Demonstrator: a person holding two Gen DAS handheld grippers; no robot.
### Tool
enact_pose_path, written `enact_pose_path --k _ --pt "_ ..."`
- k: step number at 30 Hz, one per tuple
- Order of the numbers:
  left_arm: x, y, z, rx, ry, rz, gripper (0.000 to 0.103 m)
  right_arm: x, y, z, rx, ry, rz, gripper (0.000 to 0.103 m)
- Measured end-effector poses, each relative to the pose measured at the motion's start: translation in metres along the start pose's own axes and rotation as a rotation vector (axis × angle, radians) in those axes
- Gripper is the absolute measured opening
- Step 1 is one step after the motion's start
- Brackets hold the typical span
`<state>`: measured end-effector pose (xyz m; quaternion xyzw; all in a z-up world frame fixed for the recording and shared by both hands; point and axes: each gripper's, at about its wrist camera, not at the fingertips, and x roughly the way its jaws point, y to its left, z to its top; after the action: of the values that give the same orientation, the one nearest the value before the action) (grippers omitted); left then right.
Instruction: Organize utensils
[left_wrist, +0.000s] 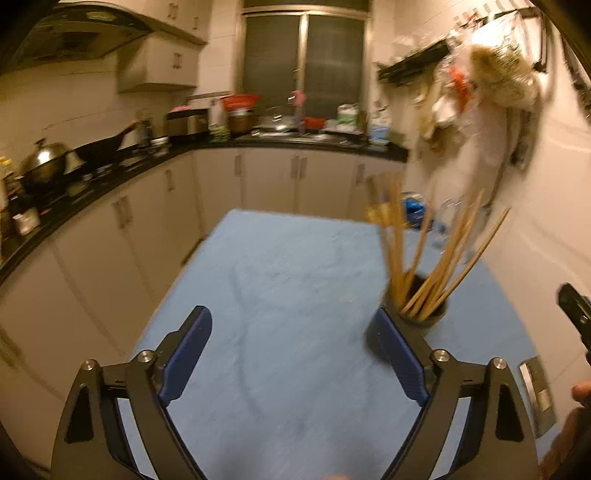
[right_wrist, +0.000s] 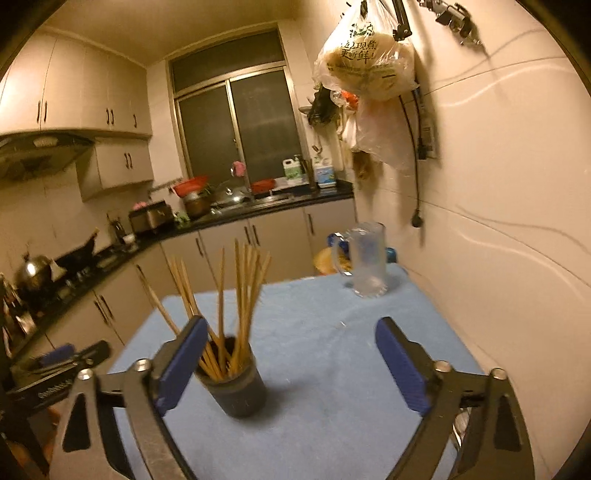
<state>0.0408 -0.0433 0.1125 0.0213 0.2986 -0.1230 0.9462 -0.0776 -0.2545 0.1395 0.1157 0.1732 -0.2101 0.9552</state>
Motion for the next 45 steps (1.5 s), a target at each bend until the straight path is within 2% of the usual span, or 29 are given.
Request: enact_pose_path --k 2,7,9,13,18,45 --pt "-0.003 0.005 -0.015 0.009 0.033 0.044 0.090 -0.006 0.003 -0.014 -0.023 0.021 -0.031 0.103" --pt "-0.015 0.002 -0.049 0.092 0.057 0.158 0.095 -0.019 0.004 -0.047 -0.051 0.082 -0.083 0.103" --pt "-0.021 -0.001 -0.062 0.132 0.058 0.175 0.096 -0.024 0.006 -0.057 -0.064 0.092 -0.096 0.103" --pt "-0.026 -0.002 -0.079 0.145 0.082 0.163 0.096 -0.028 0.006 -0.072 -0.081 0.123 -0.104 0.103" --pt "-0.025 -0.009 -0.091 0.185 0.093 0.216 0.096 -0.023 0.009 -0.082 -0.106 0.155 -0.122 0.103" --pt "-0.009 -0.007 -0.100 0.173 0.142 0.171 0.096 -0.004 0.024 -0.098 -0.154 0.226 -0.119 0.103"
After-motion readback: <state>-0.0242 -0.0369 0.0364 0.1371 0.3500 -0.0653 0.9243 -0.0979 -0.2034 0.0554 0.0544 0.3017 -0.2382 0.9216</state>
